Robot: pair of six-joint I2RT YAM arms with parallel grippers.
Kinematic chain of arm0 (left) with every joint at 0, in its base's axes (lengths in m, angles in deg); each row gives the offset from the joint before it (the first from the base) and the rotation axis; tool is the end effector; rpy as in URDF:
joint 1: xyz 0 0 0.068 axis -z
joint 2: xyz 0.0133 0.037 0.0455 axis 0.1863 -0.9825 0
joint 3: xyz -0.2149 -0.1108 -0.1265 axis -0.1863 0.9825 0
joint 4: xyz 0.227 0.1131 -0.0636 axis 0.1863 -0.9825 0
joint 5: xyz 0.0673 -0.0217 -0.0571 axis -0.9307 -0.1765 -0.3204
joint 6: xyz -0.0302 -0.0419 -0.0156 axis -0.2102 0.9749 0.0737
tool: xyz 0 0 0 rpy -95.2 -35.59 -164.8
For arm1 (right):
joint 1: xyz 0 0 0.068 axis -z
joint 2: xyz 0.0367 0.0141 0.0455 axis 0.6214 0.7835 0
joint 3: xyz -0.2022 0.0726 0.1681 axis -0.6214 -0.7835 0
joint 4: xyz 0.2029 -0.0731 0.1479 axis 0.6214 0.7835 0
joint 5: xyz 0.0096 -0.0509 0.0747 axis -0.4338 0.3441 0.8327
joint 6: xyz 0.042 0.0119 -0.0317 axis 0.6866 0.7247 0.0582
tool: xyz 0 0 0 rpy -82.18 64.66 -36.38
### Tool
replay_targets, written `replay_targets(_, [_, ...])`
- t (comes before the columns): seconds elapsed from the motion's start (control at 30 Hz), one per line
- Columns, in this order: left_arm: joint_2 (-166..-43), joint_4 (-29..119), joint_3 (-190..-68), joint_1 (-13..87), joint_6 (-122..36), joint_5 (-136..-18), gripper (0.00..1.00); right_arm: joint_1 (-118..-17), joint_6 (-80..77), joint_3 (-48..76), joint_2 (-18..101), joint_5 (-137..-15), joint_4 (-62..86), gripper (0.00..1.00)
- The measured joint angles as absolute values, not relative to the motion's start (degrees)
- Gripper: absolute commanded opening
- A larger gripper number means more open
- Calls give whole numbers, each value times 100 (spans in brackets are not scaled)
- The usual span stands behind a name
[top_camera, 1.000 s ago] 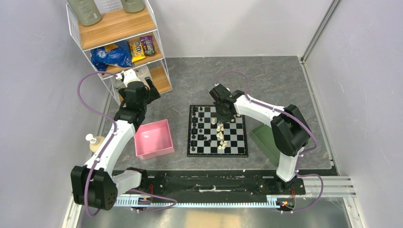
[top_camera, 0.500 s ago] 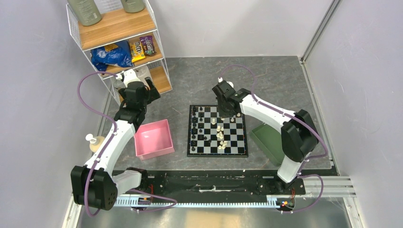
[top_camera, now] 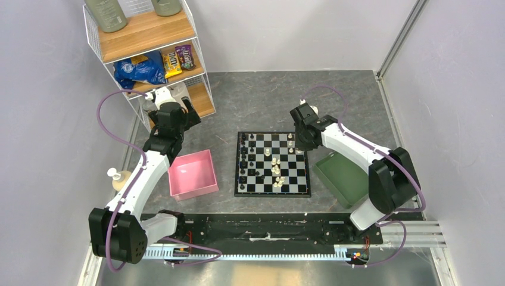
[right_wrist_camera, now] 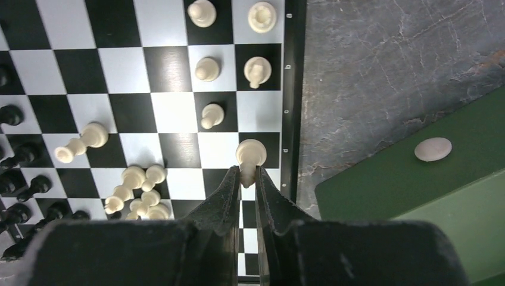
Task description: Set up the chess pieces on the board
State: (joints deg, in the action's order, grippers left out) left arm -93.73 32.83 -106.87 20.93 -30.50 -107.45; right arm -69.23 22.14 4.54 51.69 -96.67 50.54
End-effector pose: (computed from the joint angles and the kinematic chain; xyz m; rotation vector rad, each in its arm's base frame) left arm 0.2560 -0.0325 0.3008 -0.4741 1.9216 -0.0014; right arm 0.2794 0.1576 0.2304 0.0601 2.6415 0.0569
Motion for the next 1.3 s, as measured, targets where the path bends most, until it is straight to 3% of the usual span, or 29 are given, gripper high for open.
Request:
replay_targets(0.9, [-9463, 3285, -10687, 2093, -3048, -10730, 100, -6479, 2160, 244, 5687, -9388, 4416, 18])
replay_targets(1.3, [-9467, 3287, -10687, 2093, -3048, -10675, 100, -6475, 2144, 244, 5696, -9329, 4385, 34])
